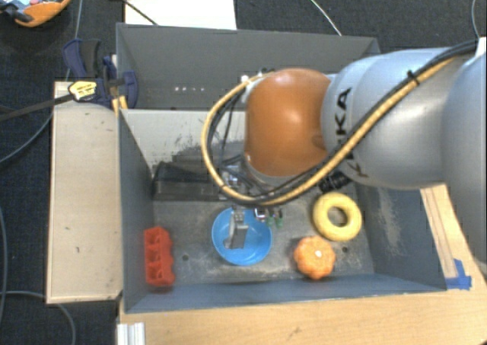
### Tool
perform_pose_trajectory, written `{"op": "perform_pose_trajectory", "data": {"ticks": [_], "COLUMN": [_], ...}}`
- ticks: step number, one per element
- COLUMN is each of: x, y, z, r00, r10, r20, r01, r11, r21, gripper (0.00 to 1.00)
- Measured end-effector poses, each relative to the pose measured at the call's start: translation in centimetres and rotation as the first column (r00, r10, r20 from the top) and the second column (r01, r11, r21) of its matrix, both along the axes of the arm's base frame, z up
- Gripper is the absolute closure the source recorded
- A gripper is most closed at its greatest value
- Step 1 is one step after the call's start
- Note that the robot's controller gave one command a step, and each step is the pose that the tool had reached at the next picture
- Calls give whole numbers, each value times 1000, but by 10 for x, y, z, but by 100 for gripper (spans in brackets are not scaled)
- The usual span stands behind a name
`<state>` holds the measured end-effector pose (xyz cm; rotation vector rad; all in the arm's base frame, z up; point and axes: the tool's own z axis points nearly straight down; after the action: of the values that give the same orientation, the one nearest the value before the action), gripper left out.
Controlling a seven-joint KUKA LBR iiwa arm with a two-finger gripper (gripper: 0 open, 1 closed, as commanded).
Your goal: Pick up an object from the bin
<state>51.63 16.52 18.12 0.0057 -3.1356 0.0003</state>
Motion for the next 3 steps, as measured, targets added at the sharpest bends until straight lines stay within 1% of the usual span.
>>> {"op": "perform_pose_trajectory", "data": {"ticks": [1,2,3], "x": [2,5,29], "y": [-1,37,-5], "z": [5,-41,-1], "r00": [1000,991,992], "r10": [-7,-132,129], "r20": [8,4,12], "r01": [7,132,-129], "r11": [1000,991,992], "r21": [2,2,2], "gripper": [100,100,100]}}
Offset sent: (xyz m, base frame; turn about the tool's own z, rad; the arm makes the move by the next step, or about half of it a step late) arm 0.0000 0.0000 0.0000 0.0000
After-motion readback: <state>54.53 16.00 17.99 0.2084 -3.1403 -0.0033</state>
